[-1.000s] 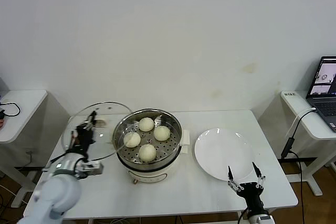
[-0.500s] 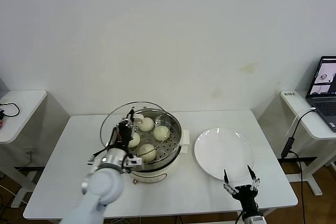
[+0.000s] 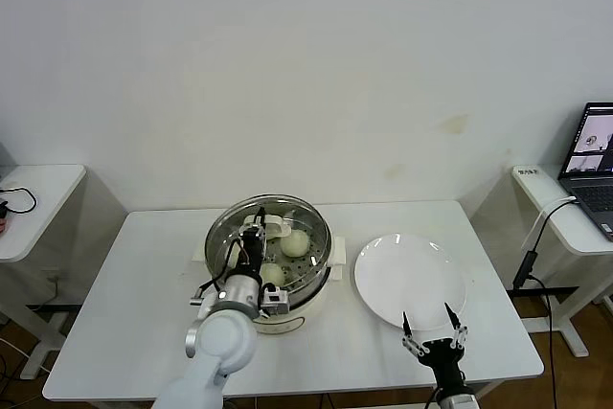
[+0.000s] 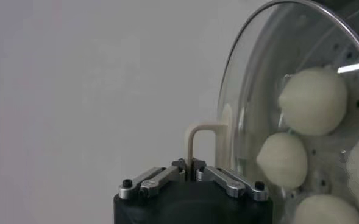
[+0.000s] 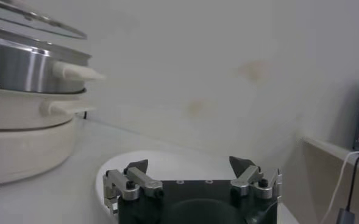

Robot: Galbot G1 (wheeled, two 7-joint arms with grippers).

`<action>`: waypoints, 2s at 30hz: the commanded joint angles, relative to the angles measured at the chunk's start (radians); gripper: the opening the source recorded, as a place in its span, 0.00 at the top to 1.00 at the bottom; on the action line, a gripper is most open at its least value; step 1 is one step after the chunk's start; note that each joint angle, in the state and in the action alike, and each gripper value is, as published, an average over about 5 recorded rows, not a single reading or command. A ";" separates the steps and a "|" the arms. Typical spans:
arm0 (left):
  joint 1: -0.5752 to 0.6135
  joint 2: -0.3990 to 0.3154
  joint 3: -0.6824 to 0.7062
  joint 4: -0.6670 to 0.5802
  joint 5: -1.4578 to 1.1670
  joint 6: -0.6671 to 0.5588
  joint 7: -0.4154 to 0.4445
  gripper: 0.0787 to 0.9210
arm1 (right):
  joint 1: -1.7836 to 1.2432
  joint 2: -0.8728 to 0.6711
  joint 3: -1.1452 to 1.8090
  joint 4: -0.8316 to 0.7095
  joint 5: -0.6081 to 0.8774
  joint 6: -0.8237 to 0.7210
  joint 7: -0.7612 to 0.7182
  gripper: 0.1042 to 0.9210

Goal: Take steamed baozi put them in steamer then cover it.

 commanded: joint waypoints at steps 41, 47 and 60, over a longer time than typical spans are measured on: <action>0.681 0.070 -0.439 -0.459 -1.068 -0.354 -0.420 0.13 | -0.033 -0.052 -0.021 0.018 0.044 -0.008 -0.004 0.12; 0.770 0.052 -0.541 -0.415 -1.490 -0.413 -0.460 0.12 | -0.049 -0.055 -0.034 0.032 0.047 -0.014 -0.006 0.12; 0.888 0.051 -0.570 -0.317 -1.682 -0.477 -0.454 0.12 | -0.107 -0.115 -0.049 0.091 0.143 -0.098 -0.043 0.12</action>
